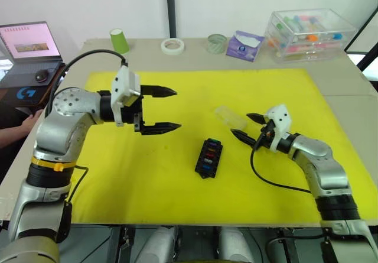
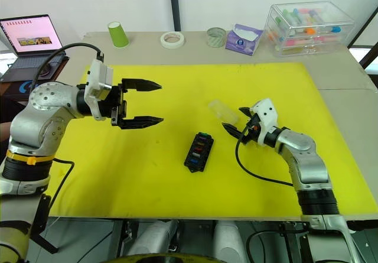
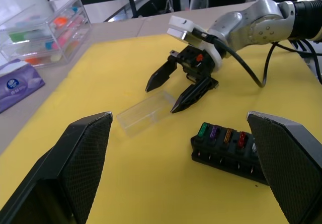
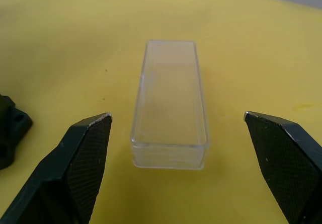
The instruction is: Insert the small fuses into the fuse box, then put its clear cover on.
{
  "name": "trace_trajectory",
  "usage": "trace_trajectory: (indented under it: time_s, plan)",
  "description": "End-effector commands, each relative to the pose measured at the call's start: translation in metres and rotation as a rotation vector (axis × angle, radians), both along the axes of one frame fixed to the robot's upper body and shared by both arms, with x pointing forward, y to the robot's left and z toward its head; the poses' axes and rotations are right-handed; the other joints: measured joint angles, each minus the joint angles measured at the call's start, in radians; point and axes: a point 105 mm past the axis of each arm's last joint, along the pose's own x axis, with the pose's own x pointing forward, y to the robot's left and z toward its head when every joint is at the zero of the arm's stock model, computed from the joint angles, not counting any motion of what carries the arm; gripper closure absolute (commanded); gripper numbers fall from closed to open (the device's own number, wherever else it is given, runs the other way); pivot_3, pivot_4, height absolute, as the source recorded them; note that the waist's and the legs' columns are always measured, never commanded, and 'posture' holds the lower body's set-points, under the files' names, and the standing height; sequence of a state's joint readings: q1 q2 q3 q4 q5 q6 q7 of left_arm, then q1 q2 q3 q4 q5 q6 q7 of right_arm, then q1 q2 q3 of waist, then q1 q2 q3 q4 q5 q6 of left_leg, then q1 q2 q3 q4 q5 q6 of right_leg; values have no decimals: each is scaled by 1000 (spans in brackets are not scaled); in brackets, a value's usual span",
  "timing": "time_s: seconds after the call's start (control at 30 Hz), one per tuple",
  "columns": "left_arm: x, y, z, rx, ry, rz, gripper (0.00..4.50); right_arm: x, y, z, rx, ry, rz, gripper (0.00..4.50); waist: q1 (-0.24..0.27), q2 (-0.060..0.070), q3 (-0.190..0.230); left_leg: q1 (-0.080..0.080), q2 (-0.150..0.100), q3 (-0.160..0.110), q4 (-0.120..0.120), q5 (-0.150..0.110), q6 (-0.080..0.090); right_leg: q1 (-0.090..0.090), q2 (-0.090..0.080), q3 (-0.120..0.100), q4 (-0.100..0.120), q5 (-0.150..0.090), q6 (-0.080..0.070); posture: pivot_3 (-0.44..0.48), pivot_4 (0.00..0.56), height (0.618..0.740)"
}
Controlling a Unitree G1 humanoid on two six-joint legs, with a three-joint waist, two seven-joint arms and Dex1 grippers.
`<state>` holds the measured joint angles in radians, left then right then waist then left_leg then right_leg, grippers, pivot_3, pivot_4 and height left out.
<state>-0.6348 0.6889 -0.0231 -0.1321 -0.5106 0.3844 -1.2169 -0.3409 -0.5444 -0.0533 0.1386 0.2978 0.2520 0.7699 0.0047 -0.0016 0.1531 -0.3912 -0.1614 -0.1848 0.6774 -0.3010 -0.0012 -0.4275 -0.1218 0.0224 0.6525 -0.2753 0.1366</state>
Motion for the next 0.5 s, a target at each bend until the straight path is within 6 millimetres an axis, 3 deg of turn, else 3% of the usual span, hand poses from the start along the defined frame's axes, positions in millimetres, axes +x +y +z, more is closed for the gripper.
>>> trace_trajectory:
  time_s: [0.03, 0.2, 0.47, 0.5]
  plan:
    - [-5, 1, 11, -6, -51, 4, 0, 7, 1, 9, 16, -60, -8, 51, 0, 0, 0, 0, 0, 0, 0, 0, 0, 0, 0, 0, 0, 0, 0, 0, 150, 740]
    - [-8, 0, 11, -6, -53, 9, 0, 8, 3, -3, -1, -77, 4, 51, -6, 0, 0, 0, 0, 0, 0, 0, 0, 0, 0, 0, 0, 0, 0, 0, 150, 740]
    - [-8, -1, 12, 3, -50, 7, 0, 9, 12, -6, 15, -92, 39, 51, -19, 0, 0, 0, 0, -1, 0, 0, 0, 0, 1, 0, 0, 0, 0, 0, 150, 740]
    - [-8, -2, 13, 3, -49, 5, 0, 9, 13, -6, 13, -97, 43, 230, -19, 0, 0, 0, 0, -1, 0, 0, 0, 0, 1, 0, 0, 0, 0, 0, 150, 740]
